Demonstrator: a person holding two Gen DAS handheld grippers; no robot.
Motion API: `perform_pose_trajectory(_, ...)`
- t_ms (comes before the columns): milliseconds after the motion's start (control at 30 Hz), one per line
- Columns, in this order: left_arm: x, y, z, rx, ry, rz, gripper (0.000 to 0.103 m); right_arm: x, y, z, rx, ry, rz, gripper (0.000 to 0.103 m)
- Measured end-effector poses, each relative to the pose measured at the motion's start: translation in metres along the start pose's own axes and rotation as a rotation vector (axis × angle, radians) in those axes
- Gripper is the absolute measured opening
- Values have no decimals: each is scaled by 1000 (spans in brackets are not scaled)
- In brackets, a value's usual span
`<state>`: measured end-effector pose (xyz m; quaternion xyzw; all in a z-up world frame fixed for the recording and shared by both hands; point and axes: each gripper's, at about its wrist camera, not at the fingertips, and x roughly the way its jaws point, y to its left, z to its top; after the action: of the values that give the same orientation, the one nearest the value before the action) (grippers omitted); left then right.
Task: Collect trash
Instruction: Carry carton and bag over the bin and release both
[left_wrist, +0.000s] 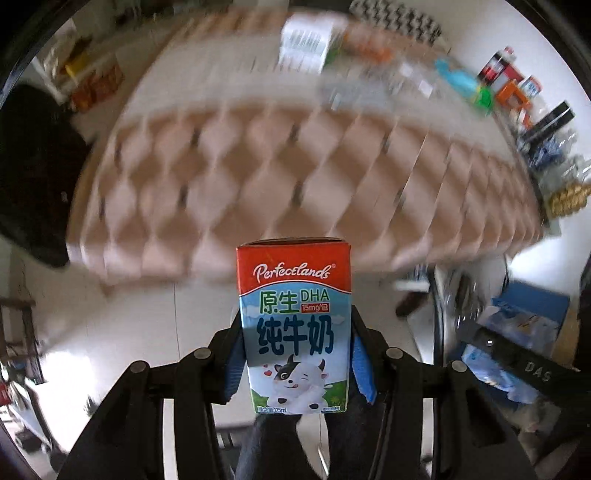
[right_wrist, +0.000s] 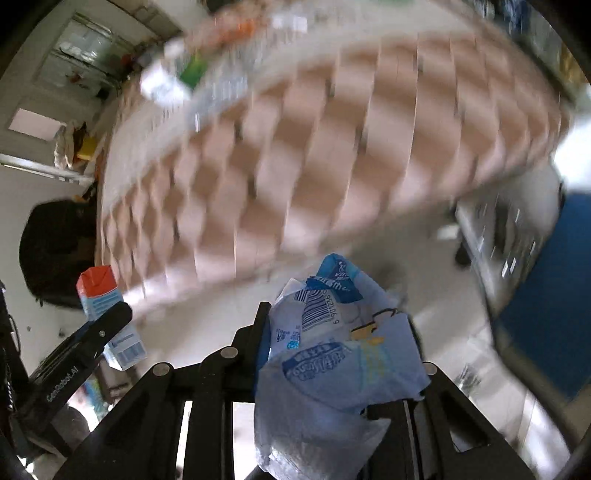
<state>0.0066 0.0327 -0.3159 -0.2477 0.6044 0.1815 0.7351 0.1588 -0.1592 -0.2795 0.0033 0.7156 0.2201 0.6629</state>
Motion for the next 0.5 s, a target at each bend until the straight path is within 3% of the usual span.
perform_pose_trajectory(167,82,37,-47,-56,142,-8,45,108,-18,-52,50,160,14,25)
perform_pose_trajectory(233,133,54,-62,-97,186,-10,45,156,-28,-63,75,193,22,25)
perform_pose_trajectory(367,243,81,-77,-171,259,-58,46,257,-54,-70,143,237,58,25)
perform_pose_trajectory(500,328,102,-83,-238,301,-137,48,343,-70,-63,173,249,103,26)
